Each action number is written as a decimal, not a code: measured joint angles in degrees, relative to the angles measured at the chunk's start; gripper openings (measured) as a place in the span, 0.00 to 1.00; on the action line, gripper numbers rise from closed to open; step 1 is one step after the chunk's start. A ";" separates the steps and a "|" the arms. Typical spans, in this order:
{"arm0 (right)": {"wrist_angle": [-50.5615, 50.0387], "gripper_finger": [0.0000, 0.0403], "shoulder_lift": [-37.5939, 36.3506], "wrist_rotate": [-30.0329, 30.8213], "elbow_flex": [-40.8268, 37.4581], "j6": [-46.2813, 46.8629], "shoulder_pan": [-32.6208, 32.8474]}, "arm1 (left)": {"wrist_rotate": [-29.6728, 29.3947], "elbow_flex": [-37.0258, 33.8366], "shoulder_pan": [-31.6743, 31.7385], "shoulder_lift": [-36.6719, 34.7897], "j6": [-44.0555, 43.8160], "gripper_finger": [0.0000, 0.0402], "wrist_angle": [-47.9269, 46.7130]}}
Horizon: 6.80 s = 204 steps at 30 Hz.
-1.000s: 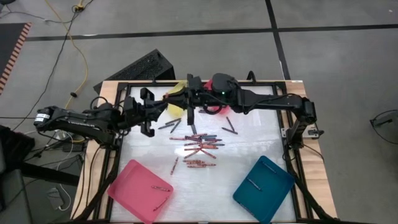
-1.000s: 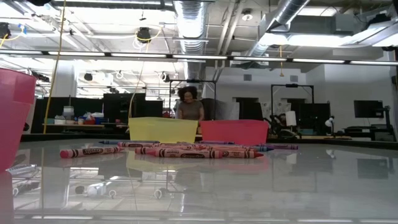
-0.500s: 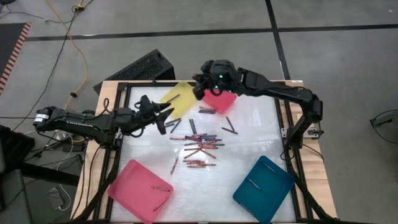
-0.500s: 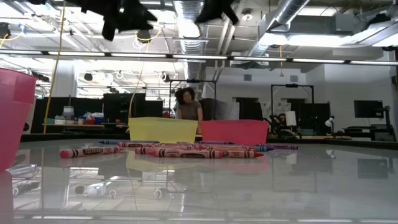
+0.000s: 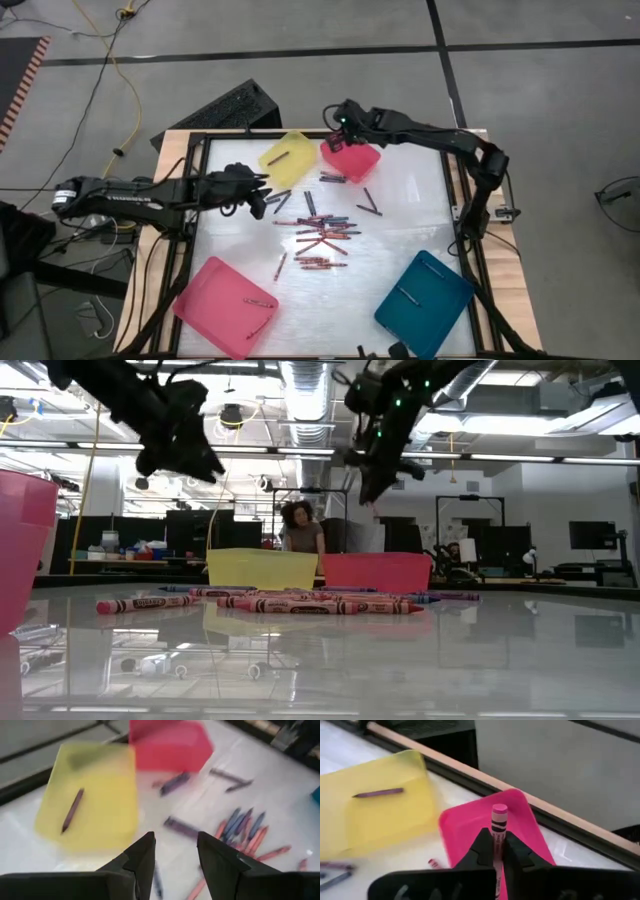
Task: Sort crayons
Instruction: Put the pink crayon into the red bin, then put the blue crayon into the blue bin
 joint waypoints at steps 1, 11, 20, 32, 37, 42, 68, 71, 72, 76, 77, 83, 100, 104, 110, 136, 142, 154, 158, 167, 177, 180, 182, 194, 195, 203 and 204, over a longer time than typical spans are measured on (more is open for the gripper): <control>0.22 0.05 0.50 0.00 -0.16 0.33 -0.24 | 0.37 0.00 0.54 0.00 -0.16 0.34 -0.91; -0.32 0.16 7.73 -1.97 -0.47 3.37 -1.33 | 4.71 -0.20 3.29 0.51 1.99 0.34 -4.74; -0.17 0.32 6.27 -6.43 -0.51 2.84 -1.31 | 9.15 -1.11 3.20 6.11 3.28 0.43 -6.42; -0.39 0.35 -10.45 -7.65 -0.49 0.08 3.31 | 6.04 -1.11 0.63 17.89 10.63 0.53 -6.98; -0.56 0.34 -16.32 -4.40 -0.49 -0.79 6.77 | 5.65 -1.11 0.77 22.02 11.76 0.53 -6.94; -1.02 0.33 -20.31 -1.44 -0.47 -0.96 10.51 | 5.31 -1.11 1.20 25.97 12.39 0.53 -6.93; -0.64 0.33 -22.92 1.58 -0.47 2.09 24.09 | 14.21 -6.36 4.82 26.40 2.72 0.11 -3.61; 0.34 0.33 -22.92 1.58 -0.47 2.10 25.44 | 14.22 -6.36 4.82 26.40 1.53 0.03 -3.69; 0.63 0.33 -22.92 1.58 -0.47 2.11 25.87 | 14.22 -6.36 4.82 26.40 1.13 0.03 -3.73; 1.75 0.33 -22.92 1.55 -0.47 2.29 27.73 | 14.50 -6.36 4.82 26.40 -0.42 0.03 -3.84; 2.14 0.33 -22.92 1.55 -0.47 2.31 28.38 | 14.87 -6.26 4.82 26.10 -0.81 0.03 -3.91; 3.78 0.33 -24.24 1.51 -0.47 3.02 33.36 | 18.35 -4.62 4.37 21.82 -2.93 0.01 -5.34; 6.54 0.33 -21.07 16.49 -0.45 1.65 43.02 | 17.71 1.41 0.91 4.02 -0.89 0.01 22.92; 15.08 0.33 -17.57 15.39 -0.45 -3.23 42.17 | 16.95 1.92 0.86 0.61 3.33 0.01 31.37; 28.07 0.39 -12.52 7.98 -0.45 -6.40 37.99 | 16.86 1.86 0.80 -3.01 8.42 0.00 38.06; 48.00 0.60 -8.75 -6.82 -0.45 -10.86 29.27 | 14.59 1.85 -5.83 -2.03 15.68 0.00 42.65; 47.76 0.59 -8.76 -6.77 -0.45 -10.86 28.74 | 16.31 1.88 -5.85 0.10 15.81 0.00 46.09; 46.23 0.29 -8.76 -6.27 -0.45 -10.76 28.28 | 16.90 1.88 -6.13 3.89 15.81 0.00 49.88; 45.22 0.04 -8.78 -6.33 -0.43 -10.40 28.22 | 15.40 1.86 -6.13 3.65 16.44 0.00 49.50; 38.94 0.01 -10.09 -5.52 -0.40 -7.16 27.88 | 12.55 1.88 -6.16 3.65 17.60 0.07 45.23; 7.29 0.01 -17.97 8.90 -0.47 5.41 33.44 | 12.99 1.95 -5.97 3.54 16.67 0.31 25.09; -6.46 0.01 -19.73 8.96 -0.45 15.64 35.94 | 12.44 1.92 -5.13 3.63 14.17 0.34 14.44; -15.79 0.01 -19.76 8.94 -0.45 23.90 38.54 | 11.63 1.92 -4.61 3.63 11.48 0.35 7.70; -39.80 0.01 -12.70 -2.87 -0.47 59.06 58.16 | 11.73 1.88 -2.75 5.71 3.26 0.35 -13.58; -40.39 0.01 -11.99 -4.09 -0.47 60.84 59.51 | 11.73 1.88 -2.75 6.32 3.36 0.35 -13.22; -44.68 0.06 -6.05 -6.40 -0.53 69.11 65.80 | 8.73 1.88 -2.68 14.38 10.13 0.35 -8.77; -44.63 0.08 -5.66 -6.44 -0.53 69.51 66.24 | 8.65 1.88 -2.62 15.53 10.92 0.35 -8.12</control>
